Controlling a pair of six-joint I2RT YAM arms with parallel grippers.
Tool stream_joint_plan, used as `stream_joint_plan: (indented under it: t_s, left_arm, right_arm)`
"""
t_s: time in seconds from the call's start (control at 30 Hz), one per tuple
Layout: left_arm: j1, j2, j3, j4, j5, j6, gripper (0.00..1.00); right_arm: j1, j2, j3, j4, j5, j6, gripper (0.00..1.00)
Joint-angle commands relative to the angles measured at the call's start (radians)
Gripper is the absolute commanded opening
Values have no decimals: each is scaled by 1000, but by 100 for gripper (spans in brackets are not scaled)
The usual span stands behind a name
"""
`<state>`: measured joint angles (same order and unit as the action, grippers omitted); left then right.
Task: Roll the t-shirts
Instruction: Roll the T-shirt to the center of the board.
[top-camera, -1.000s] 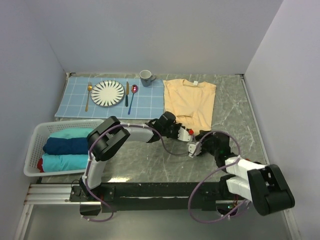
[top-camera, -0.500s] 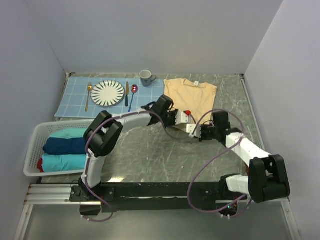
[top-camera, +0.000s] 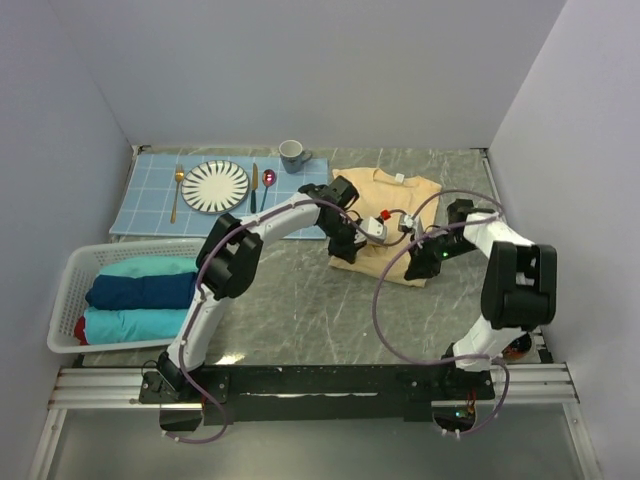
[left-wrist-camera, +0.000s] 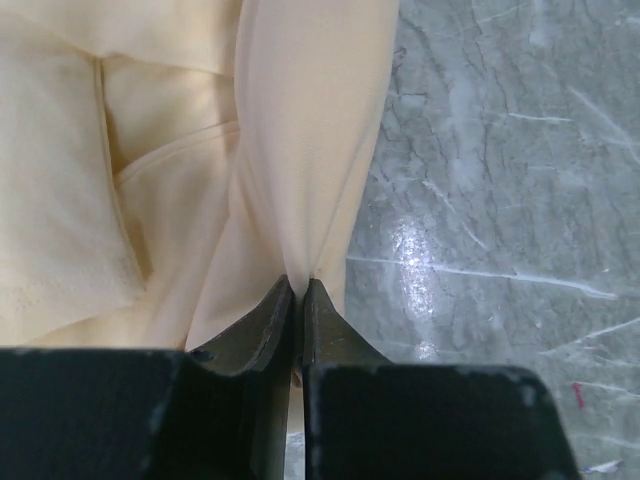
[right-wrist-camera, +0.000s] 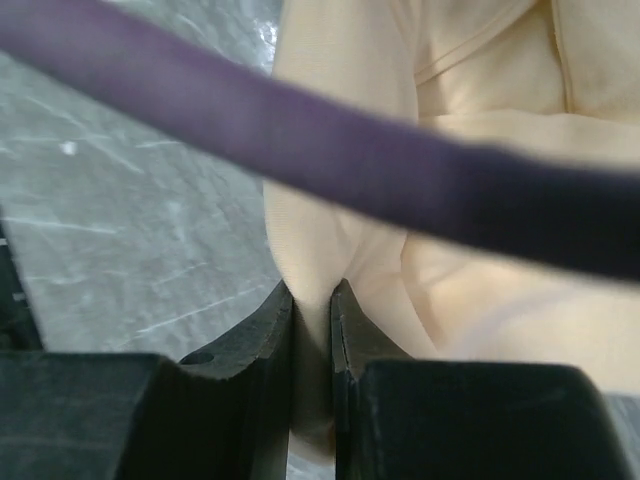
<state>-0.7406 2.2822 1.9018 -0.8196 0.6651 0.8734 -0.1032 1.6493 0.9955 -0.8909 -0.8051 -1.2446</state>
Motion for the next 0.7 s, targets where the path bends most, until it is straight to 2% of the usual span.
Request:
stream_joint_plan:
  t_s: [0.0, 0.13, 0.3, 0.37, 0.67]
  left_arm:
    - [29, 31, 100, -246, 65, 105, 9]
    - [58, 82, 190, -301, 91, 79, 4]
    - [122, 209, 434, -446, 230, 8, 1]
    - [139, 255, 520, -473, 266, -31, 1]
    - [167, 299, 450, -399, 300, -168, 1]
  right_arm:
    - [-96, 162, 152, -241, 46, 96, 6]
    - [-118, 270, 294, -327, 11, 89, 5]
    - [-128, 433, 440, -521, -8, 21, 6]
    - [-135, 463, 476, -537, -6, 28, 6]
    - [-144, 589, 528, -536, -19, 109, 6]
